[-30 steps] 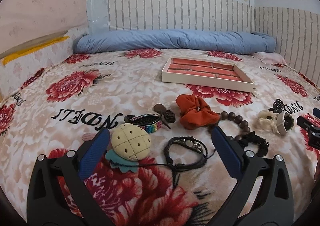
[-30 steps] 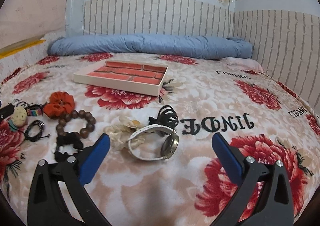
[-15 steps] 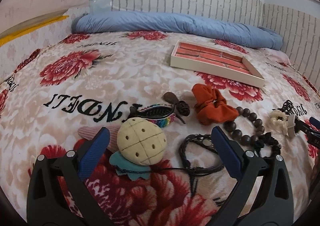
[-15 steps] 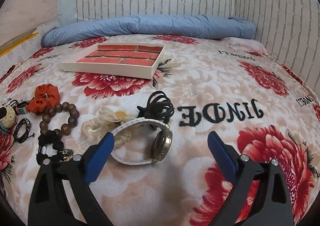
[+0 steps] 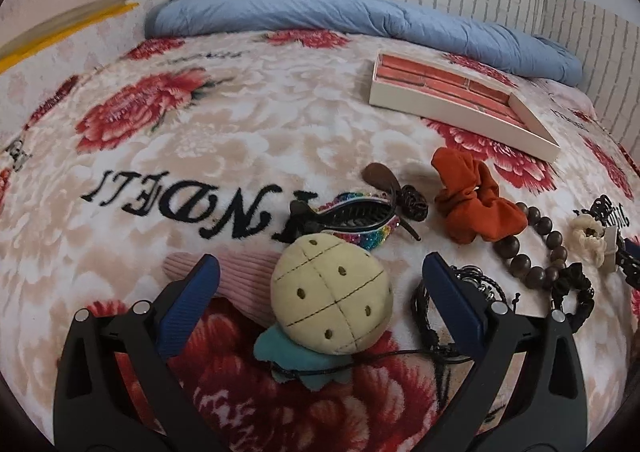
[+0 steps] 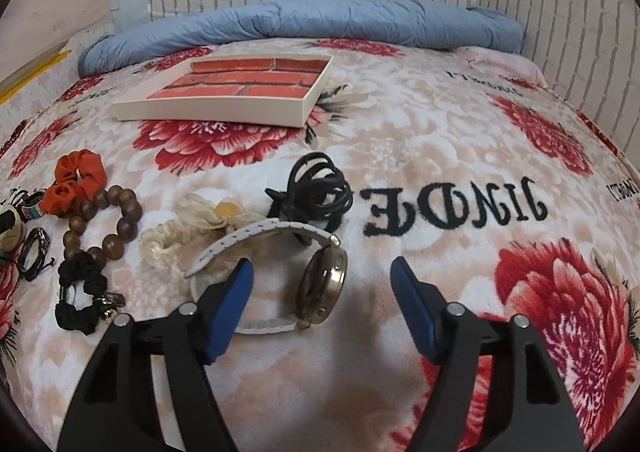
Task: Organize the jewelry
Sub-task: 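Grasp the yellow plush pineapple with the left tool while the right tool grasps the white-strap watch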
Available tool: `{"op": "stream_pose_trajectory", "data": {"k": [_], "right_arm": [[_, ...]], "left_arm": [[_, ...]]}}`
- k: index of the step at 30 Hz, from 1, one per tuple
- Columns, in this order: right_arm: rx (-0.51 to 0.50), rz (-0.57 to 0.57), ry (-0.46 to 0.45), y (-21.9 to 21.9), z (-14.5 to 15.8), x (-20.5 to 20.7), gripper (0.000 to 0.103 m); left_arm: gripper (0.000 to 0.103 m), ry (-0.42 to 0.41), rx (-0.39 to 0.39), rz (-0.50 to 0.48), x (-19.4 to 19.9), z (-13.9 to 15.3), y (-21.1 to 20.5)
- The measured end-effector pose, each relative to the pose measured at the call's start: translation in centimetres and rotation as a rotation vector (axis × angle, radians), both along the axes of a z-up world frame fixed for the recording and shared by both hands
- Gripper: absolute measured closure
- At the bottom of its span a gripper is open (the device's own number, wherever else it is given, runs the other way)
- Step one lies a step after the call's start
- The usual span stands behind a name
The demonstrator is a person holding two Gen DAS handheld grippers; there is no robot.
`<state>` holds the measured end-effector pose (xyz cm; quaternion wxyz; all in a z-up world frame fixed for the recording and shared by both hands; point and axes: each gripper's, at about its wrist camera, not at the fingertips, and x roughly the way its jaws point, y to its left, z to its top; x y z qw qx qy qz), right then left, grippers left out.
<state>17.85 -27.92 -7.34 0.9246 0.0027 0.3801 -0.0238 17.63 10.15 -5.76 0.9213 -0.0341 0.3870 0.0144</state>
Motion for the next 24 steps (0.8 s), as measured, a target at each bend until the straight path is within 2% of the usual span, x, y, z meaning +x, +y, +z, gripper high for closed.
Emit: {"op": "stream_pose_trajectory", "data": {"k": [5,12,24], "right_arm": [[0.025,0.004,0.045,-0.4,-0.7,0.7,0.046],[0.009,0.002,0.070,-0.4,-1.0,1.6,0.062],[-0.005,0.016,0.094,-0.2,-1.2,2.4,0.074]], "left_arm": [[0.006,0.036,-0.008,-0.017,0.6,-0.7,0.0],[0.012,0.065,0.028,-0.043,1.5,-1.0,-0.5],[0.027,0.069,0.013,-0.013,1.6,-1.2,0.3]]}}
